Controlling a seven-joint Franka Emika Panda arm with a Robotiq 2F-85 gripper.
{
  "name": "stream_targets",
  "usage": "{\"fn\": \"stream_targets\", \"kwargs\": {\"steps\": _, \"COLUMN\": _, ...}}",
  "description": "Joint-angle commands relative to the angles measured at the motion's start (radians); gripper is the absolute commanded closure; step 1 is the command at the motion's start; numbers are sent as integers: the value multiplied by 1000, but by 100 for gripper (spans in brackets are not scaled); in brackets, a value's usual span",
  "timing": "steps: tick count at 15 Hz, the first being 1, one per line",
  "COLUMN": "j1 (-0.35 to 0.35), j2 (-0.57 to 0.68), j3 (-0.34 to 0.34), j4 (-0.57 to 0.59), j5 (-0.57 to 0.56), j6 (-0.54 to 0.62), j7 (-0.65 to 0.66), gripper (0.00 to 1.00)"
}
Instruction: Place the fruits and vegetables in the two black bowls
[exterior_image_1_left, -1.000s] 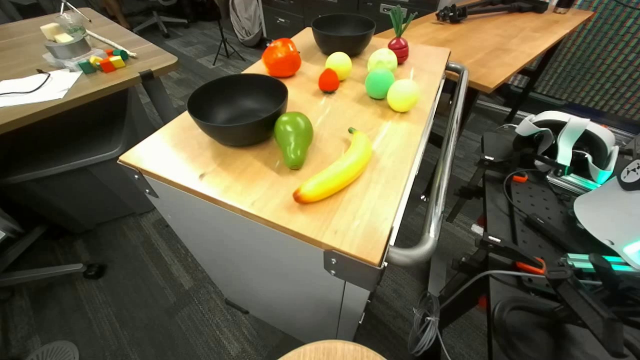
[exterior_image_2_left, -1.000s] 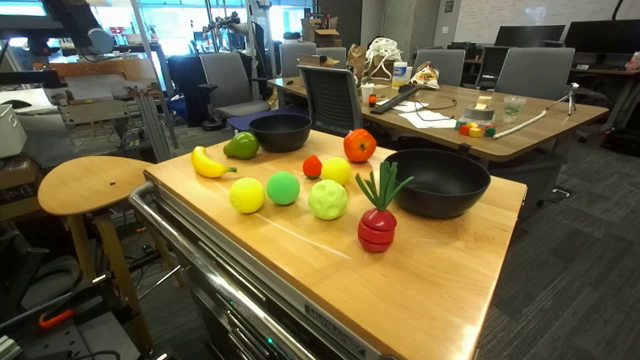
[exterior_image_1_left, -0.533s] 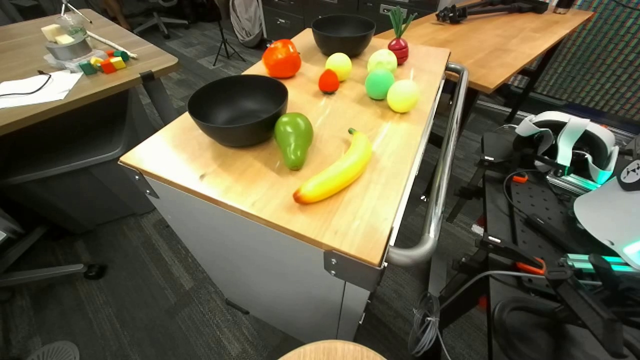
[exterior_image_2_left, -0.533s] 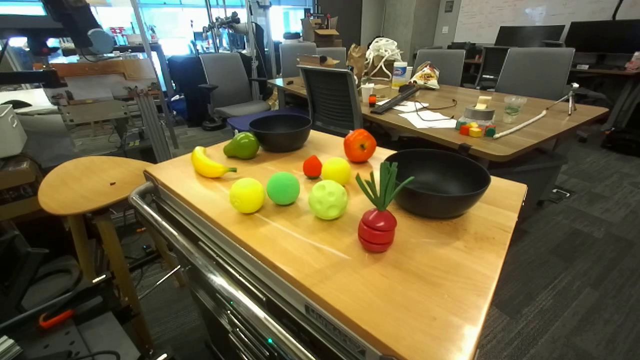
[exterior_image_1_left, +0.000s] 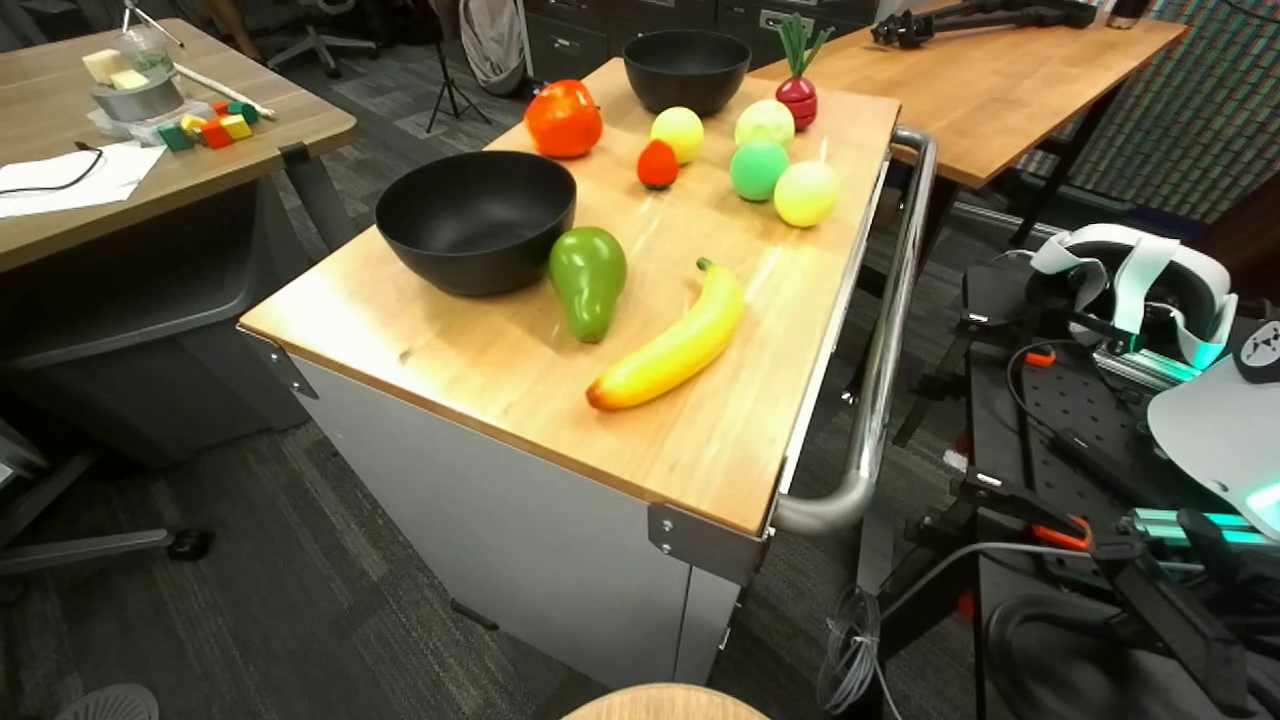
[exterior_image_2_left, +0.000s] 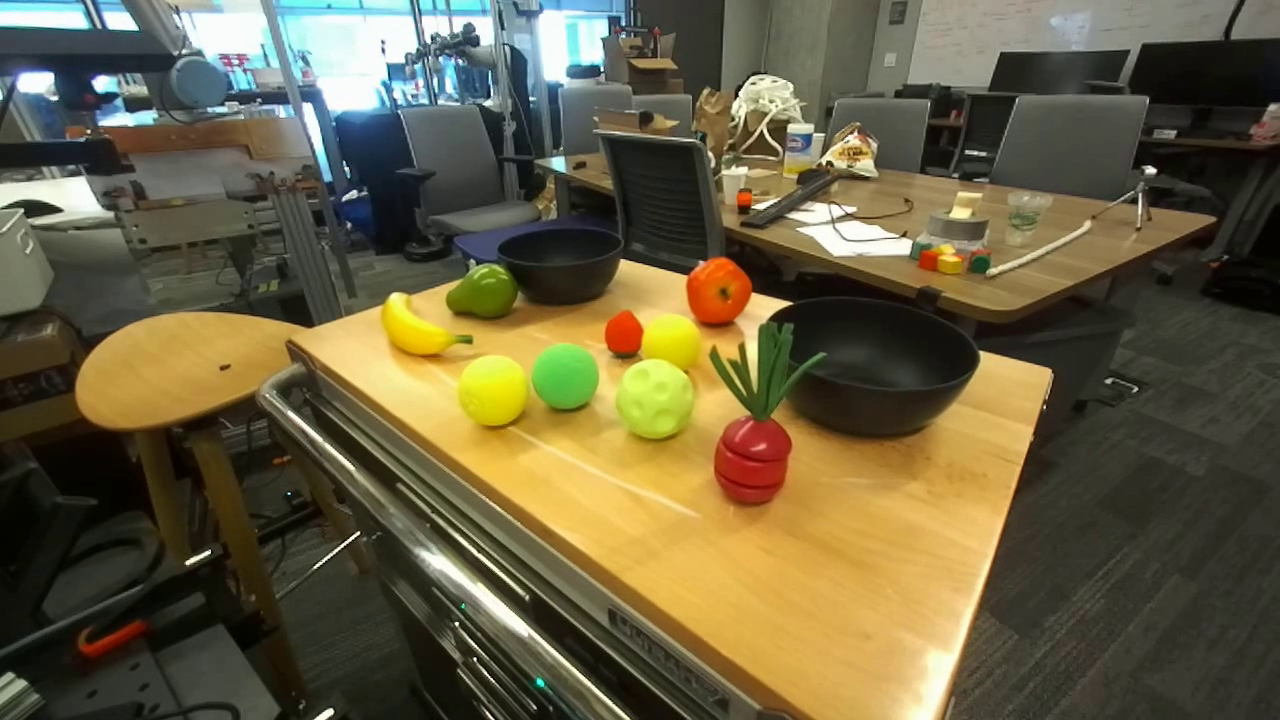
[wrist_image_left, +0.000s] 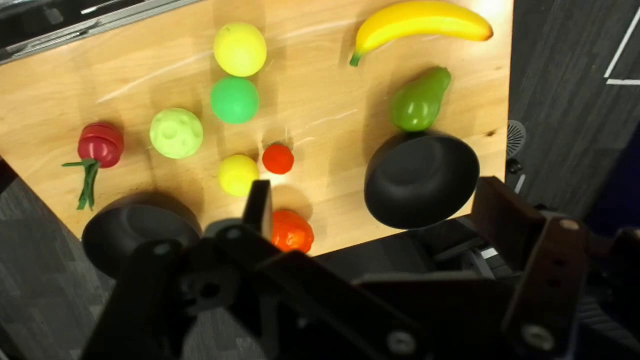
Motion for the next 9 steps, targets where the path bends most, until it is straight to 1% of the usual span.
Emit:
{"fn": "stream_targets", "kwargs": {"steps": 1, "j1": -10, "j2": 42, "j3": -12, "j4": 29, "j5": 7, "j6": -5, "j7": -8, "gripper": 0}}
{"fn": "stream_targets", "kwargs": {"steps": 4, "j1": -8, "j2": 101, "j3": -13, "j4": 64, "j5": 7, "j6": -8, "j7": -8, "gripper": 0}}
{"fn": "stream_targets", "kwargs": {"steps": 5, "j1": 20, "j2": 140, "j3": -46, "j4": 116, "j5": 57, "j6": -88, "j7": -105, "gripper": 0}}
{"fn": "stream_targets", "kwargs": {"steps": 7, "j1": 31, "j2": 191, "j3": -66, "j4": 166, "j5": 114, "j6": -133, "j7": -159, "gripper": 0}}
{"fn": "stream_targets", "kwargs": {"steps": 9, "j1": 23, "j2": 266, "j3": -57, "j4": 229, "j5": 121, "j6": -186, "j7": -144, "gripper": 0}}
